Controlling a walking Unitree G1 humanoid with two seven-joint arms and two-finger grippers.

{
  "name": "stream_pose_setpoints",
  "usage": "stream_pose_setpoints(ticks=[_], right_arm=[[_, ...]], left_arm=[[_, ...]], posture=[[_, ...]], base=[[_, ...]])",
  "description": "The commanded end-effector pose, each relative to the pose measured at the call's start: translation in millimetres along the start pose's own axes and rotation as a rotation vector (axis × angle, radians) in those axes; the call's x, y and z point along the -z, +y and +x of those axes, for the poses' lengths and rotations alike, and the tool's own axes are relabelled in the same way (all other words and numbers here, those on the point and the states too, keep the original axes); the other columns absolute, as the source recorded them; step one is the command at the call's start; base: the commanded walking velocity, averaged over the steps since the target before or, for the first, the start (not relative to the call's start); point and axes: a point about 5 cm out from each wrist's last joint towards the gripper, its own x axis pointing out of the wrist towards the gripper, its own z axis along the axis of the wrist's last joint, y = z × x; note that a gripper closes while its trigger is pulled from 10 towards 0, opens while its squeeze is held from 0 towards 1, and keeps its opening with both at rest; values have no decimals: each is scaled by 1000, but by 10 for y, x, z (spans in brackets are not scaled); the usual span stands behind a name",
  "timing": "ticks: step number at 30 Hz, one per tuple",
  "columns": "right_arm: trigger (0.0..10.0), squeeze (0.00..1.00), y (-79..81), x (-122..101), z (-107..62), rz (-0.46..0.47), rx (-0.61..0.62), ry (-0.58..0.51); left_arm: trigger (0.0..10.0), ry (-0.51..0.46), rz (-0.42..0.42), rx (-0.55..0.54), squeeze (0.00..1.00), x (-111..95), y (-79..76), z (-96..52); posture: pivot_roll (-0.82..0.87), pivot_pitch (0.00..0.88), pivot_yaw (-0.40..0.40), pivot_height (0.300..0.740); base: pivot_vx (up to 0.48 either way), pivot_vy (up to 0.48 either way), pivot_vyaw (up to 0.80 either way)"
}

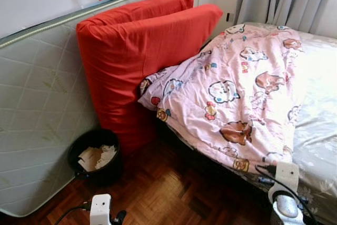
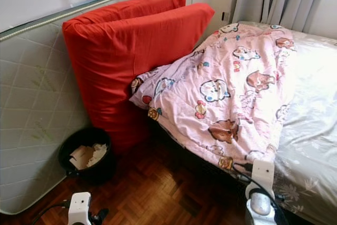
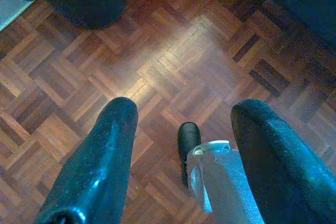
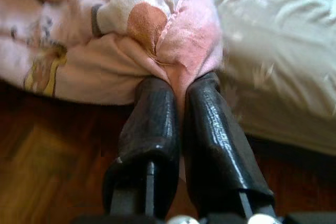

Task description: Clean up the room

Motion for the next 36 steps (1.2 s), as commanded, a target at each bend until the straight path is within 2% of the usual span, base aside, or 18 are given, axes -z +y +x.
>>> stream_pose_setpoints(ticks=[1, 2, 5, 11, 14, 24, 25, 26, 27, 36], right_arm=[[10000, 0, 5, 181, -46, -33, -20, 82], [10000, 0, -16, 274, -74, -48, -13, 120], [10000, 0, -39, 321, -89, -42, -7, 136], [10000, 0, -203, 509, -143, -7, 61, 228], [10000, 0, -211, 533, -151, -36, 49, 236], [10000, 0, -194, 547, -154, -37, 41, 252], [10000, 671, -187, 546, -154, -32, 38, 252], [10000, 671, -187, 546, -154, -32, 38, 252], [10000, 1000, -187, 546, -154, -36, 41, 253], [10000, 1000, -270, 618, -182, -58, 112, 296]], left_arm=[[10000, 17, 23, -18, 0, 21, 64, -14], [10000, 15, 28, -18, 0, 14, 69, -13], [10000, 13, 25, -22, 0, 7, 77, -12], [10000, 7, 31, -28, 0, -16, 110, -12], [10000, 4, 34, -27, 0, -16, 106, -13], [10000, -9, 38, -22, 0, -45, 90, -4], [10000, -12, 38, -22, 0, -52, 88, -2], [10000, -12, 38, -22, 0, -52, 88, -2], [10000, -15, 38, -22, 0, -59, 87, 0], [10000, -34, 38, -19, 0, -102, 75, 11]], posture=[[19, 0, 54, 740], [19, 0, 54, 740], [23, 0, 54, 740], [17, 0, 60, 740], [16, 0, 62, 740], [18, 0, 60, 740], [22, 0, 58, 740], [22, 0, 58, 740], [22, 0, 58, 740], [24, 0, 57, 740]], base=[[0, 0, 0], [0, 0, 0], [0, 0, 0], [0, 0, 0], [0, 0, 0], [0, 0, 0], [0, 0, 0], [0, 0, 0], [0, 0, 0], [0, 0, 0]])
